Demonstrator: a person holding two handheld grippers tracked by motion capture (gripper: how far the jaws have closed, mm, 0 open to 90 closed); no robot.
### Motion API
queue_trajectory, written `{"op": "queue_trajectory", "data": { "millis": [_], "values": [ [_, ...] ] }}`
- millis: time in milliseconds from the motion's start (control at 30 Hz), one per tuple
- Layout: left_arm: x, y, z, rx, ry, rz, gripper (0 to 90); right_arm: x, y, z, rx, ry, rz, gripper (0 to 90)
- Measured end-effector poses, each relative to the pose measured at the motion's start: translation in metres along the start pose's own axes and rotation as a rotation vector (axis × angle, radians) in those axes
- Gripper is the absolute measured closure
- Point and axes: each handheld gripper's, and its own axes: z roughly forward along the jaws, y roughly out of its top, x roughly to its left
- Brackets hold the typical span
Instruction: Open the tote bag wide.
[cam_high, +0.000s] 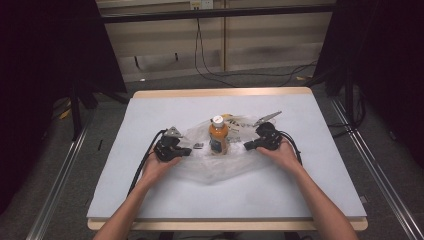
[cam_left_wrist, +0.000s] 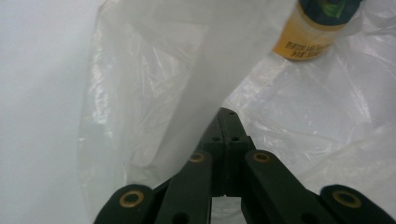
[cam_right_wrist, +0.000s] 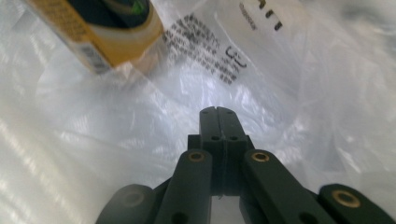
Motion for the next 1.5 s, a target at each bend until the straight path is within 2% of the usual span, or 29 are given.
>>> {"op": "queue_trajectory", "data": {
  "millis": [100,200,267,333,400,433,500,600,800,900,933,1000,1100,1300,1333,1367,1433,1500],
  "values": [
    [0.005,-0.005,-0.004,-0.01,-0.013,-0.024,90.0,0.003,-0.006,-0.007,0.021,-0.024,-0.025,90.0],
    [0.004,-0.008,-0.005,-0.018,-0.025,-0.035,90.0,0.004,-0.014,-0.012,-0.004,-0.023,-0.02,90.0],
    [0.001,-0.008,-0.005,-0.016,-0.019,-0.022,90.0,0.004,-0.019,-0.013,-0.027,-0.015,-0.002,90.0],
    [-0.003,-0.007,-0.004,-0.02,-0.044,-0.013,90.0,0.006,-0.019,-0.015,-0.016,-0.034,-0.009,90.0],
    [-0.008,-0.005,-0.002,-0.017,-0.05,0.008,90.0,0.008,-0.02,-0.013,-0.03,-0.027,-0.005,90.0],
    [-0.01,-0.005,-0.001,-0.023,-0.049,0.008,90.0,0.009,-0.019,-0.013,-0.033,-0.035,-0.009,90.0],
    [-0.012,-0.004,0.0,-0.028,-0.045,0.006,90.0,0.009,-0.019,-0.011,-0.049,-0.021,-0.002,90.0],
    [-0.012,-0.003,-0.005,-0.074,-0.049,-0.006,90.0,0.01,-0.017,-0.013,-0.076,-0.016,0.013,90.0],
    [-0.014,0.0,-0.017,-0.166,-0.087,-0.033,90.0,0.013,-0.013,-0.025,-0.16,-0.012,0.023,90.0],
    [-0.016,0.001,-0.021,-0.195,-0.091,-0.026,90.0,0.014,-0.011,-0.032,-0.197,-0.011,0.013,90.0],
    [-0.017,0.002,-0.022,-0.216,-0.104,-0.027,90.0,0.014,-0.01,-0.034,-0.215,-0.008,0.017,90.0],
    [-0.019,0.003,-0.024,-0.234,-0.097,-0.013,90.0,0.015,-0.008,-0.041,-0.253,-0.007,0.02,90.0],
    [-0.02,0.004,-0.03,-0.277,-0.114,-0.023,90.0,0.016,-0.006,-0.049,-0.302,-0.014,0.023,90.0],
    [-0.026,0.005,-0.042,-0.337,-0.115,0.007,90.0,0.019,-0.007,-0.056,-0.339,-0.018,0.031,90.0],
    [-0.027,0.005,-0.045,-0.347,-0.115,0.004,90.0,0.019,-0.008,-0.057,-0.343,-0.014,0.022,88.9],
    [-0.028,0.005,-0.046,-0.353,-0.115,-0.004,88.7,0.021,-0.009,-0.058,-0.349,-0.019,0.023,79.7],
    [-0.03,0.006,-0.05,-0.362,-0.109,0.012,81.7,0.024,-0.01,-0.06,-0.364,-0.014,0.027,76.4],
    [-0.032,0.006,-0.055,-0.379,-0.127,0.009,79.7,0.027,-0.01,-0.065,-0.39,0.001,0.014,70.1]
  ]
}}
